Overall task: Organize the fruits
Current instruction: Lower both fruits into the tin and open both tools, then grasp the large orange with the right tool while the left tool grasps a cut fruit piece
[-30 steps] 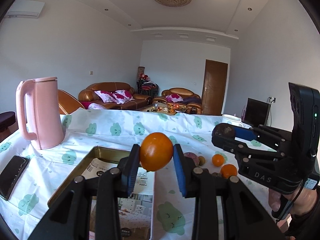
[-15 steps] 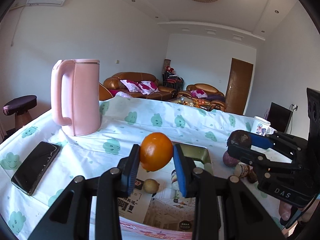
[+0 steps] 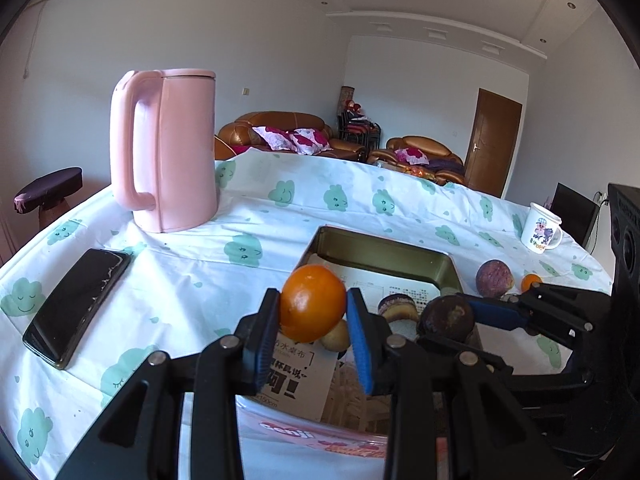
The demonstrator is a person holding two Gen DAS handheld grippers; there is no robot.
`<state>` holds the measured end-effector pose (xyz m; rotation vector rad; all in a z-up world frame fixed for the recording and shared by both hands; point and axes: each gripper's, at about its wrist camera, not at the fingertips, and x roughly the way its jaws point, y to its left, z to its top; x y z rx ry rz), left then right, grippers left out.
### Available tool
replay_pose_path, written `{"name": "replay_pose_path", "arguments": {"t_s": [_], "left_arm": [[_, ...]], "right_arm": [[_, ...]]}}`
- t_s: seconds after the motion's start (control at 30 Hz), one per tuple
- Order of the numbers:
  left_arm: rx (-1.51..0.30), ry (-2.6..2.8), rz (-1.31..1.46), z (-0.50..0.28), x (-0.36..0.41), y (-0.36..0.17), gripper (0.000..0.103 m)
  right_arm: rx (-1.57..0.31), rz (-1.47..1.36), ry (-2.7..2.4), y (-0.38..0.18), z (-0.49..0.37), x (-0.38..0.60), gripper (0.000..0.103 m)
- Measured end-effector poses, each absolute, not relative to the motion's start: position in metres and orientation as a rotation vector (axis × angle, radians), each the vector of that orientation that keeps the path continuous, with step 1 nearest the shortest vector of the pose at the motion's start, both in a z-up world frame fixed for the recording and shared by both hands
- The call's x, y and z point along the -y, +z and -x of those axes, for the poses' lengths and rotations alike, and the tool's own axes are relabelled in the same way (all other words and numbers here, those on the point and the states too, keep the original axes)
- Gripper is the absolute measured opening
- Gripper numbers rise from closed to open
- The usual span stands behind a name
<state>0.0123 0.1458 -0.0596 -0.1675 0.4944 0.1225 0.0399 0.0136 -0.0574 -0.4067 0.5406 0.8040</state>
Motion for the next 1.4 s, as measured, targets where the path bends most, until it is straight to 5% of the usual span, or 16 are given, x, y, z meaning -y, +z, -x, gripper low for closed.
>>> {"name": "replay_pose_path", "arguments": {"t_s": [0.3, 0.5, 0.73, 0.87, 1.4], "left_arm": [[-0.517, 0.137, 0.156, -0.015, -0.143, -0.065, 0.036], [-0.467, 0.149, 0.156, -0.008, -0.139, -0.053, 0.063], [-0.423, 0.073, 0.13, -0.01, -0.106, -0.038, 0.063], [-0.41, 0.018, 0.1, -0.017, -0.075, -0.032, 0.075], [-0.548, -0.18, 0.017, -0.075, 0.025, -0.049, 0.075]], "right_arm": [[-0.611, 0.378, 0.842, -0.063, -0.047, -0.015, 0.04], [-0.577, 0.33, 0.816, -0.054, -0.044, 0.005, 0.052], [-0.538, 0.261, 0.651, -0.04, -0.053, 0.08, 0.057], [-0.559, 0.21, 0.478, -0.037, -0.072, 0.136, 0.06], [-0.763, 0.041, 0.399, -0.069, -0.113, 0.205, 0.06]]}}
